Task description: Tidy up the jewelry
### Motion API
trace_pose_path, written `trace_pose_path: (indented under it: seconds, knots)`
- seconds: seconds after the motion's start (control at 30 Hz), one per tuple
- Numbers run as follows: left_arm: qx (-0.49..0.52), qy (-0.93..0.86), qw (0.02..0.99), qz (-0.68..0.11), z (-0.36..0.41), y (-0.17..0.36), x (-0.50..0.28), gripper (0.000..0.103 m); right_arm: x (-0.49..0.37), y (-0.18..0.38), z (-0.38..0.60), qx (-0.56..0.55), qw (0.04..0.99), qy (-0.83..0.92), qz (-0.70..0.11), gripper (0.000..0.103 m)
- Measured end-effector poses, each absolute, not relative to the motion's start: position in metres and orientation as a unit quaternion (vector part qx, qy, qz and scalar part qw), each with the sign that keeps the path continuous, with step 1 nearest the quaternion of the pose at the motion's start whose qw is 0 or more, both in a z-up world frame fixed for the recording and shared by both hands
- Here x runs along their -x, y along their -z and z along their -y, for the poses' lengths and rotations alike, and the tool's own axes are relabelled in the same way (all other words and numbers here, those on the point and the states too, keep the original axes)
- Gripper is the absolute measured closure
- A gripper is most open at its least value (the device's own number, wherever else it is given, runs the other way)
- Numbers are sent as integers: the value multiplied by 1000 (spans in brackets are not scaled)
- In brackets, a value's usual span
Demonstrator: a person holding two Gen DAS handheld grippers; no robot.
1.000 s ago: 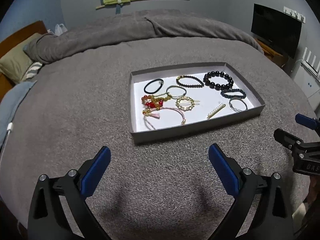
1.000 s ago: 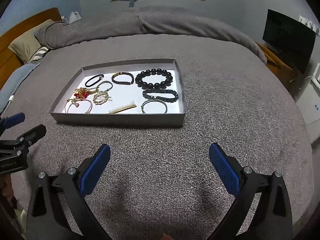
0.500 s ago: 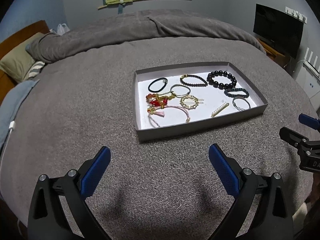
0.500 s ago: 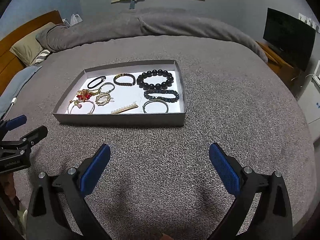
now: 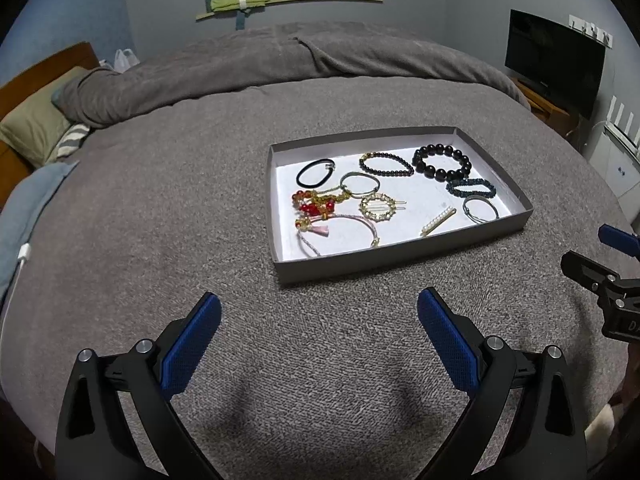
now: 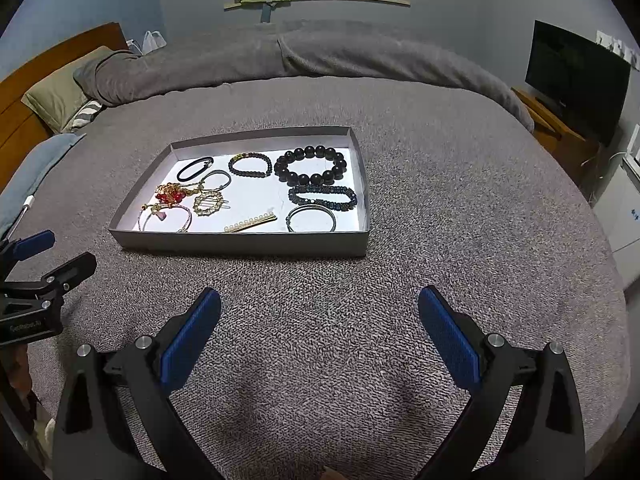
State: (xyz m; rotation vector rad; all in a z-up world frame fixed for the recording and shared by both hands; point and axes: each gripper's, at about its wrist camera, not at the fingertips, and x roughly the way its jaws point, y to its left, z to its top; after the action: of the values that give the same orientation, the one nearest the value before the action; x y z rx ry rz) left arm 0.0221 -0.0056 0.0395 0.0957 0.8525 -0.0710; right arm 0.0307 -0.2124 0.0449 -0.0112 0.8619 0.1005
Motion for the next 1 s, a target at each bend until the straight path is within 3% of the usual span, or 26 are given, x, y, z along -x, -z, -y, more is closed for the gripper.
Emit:
trace_pose_path:
  seconds: [1.0]
  knots:
    - [-47,35,913,-404,6,-46,-18,5,-27,-49,213,7,908,-52,-415,6]
